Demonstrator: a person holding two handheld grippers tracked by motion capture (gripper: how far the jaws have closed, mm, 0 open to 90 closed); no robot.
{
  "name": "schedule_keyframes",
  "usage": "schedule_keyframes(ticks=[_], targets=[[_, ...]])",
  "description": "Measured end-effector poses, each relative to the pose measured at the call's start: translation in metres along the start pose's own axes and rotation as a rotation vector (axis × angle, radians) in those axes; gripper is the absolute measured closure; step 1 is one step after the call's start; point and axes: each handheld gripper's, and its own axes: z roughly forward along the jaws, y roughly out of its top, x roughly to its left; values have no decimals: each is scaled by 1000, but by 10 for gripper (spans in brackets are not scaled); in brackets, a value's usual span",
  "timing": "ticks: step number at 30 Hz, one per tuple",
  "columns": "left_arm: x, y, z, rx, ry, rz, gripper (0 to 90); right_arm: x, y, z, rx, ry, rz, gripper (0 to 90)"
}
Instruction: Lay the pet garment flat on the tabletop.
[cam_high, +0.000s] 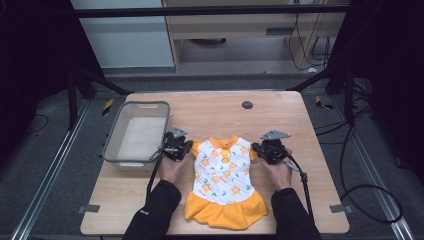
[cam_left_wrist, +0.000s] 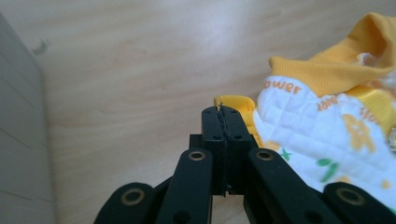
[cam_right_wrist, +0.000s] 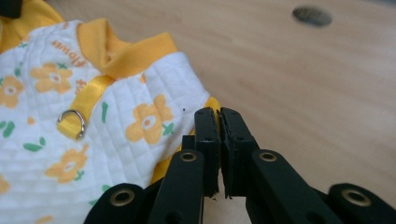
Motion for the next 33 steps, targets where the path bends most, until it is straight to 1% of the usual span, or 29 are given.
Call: schedule_keyframes(ticks=[1, 2, 3, 4, 5, 6, 7, 8, 9, 10, 11, 12, 13, 14, 15, 16, 18, 19, 20, 21, 22, 23, 24, 25, 26, 28, 29, 32, 33], targets=[[2, 8, -8, -30, 14, 6, 898, 0, 4, -1, -15, -11, -2, 867], [3, 12, -11, -42, 25, 6, 898, 0, 9, -1, -35, -23, -7, 867], [3, 12, -11, -42, 25, 6, 898, 0, 9, -1, -35, -23, -7, 867], [6, 18, -14, -57, 52, 11, 898, -1, 20, 1, -60, -53, -15, 866], [6, 18, -14, -57, 52, 11, 897, -1, 20, 1, -60, -53, -15, 866], [9, 22, -13, -62, 72, -1, 897, -2, 26, 8, -74, -73, -17, 863], [9, 22, -13, -62, 72, -1, 896, -2, 26, 8, -74, -73, -17, 863], [11, 24, -8, -44, 89, -7, 894, -2, 29, 17, -67, -79, -17, 857], [11, 24, -8, -44, 89, -7, 890, -1, 30, 22, -56, -86, -23, 850], [12, 23, 1, -23, 100, -12, 884, 1, 30, 27, -37, -92, -26, 841], [12, 23, 1, -23, 100, -12, 866, 1, 30, 27, -37, -92, -26, 841], [12, 22, 10, 9, 103, -11, 830, 4, 28, 34, -11, -107, -41, 802], [12, 21, 11, 6, 95, -10, 789, 6, 28, 37, 0, -119, -47, 772], [11, 21, 11, 5, 85, -22, 738, 7, 27, 37, 4, -126, -51, 740], [9, 22, 9, -8, 74, -31, 681, 8, 28, 36, 13, -136, -55, 712], [7, 23, 7, -27, 66, -25, 640, 9, 28, 34, 9, -136, -63, 695], [2, 27, -1, -58, 53, -13, 603, 11, 30, 27, -2, -132, -71, 675], [2, 27, -1, -58, 53, -13, 591, 11, 32, 22, -12, -127, -72, 675], [-1, 30, -10, -65, 18, -6, 580, 12, 34, 16, -29, -115, -69, 676], [-1, 30, -10, -65, 18, -6, 581, 12, 34, 16, -29, -115, -69, 676], [-4, 30, -16, -64, 7, 5, 581, 12, 35, 10, -48, -103, -69, 684], [-6, 30, -20, -57, -2, 23, 585, 12, 36, 2, -67, -83, -59, 699], [-12, 28, -27, -58, -30, 38, 605, 13, 36, -10, -87, -47, -50, 719], [-12, 28, -27, -58, -30, 38, 613, 14, 36, -15, -87, -35, -42, 736], [-18, 24, -34, -51, -66, 58, 639, 15, 35, -20, -86, -19, -37, 764], [-21, 21, -36, -44, -76, 68, 684, 17, 31, -28, -86, 14, -29, 815], [-28, 14, -39, -35, -97, 92, 718, 19, 28, -31, -83, 27, -24, 835], [-37, 1, -37, -3, -129, 108, 774, 24, 18, -34, -66, 67, -27, 877], [-37, 1, -37, -3, -129, 108, 780, 24, 18, -34, -66, 67, -27, 877]])
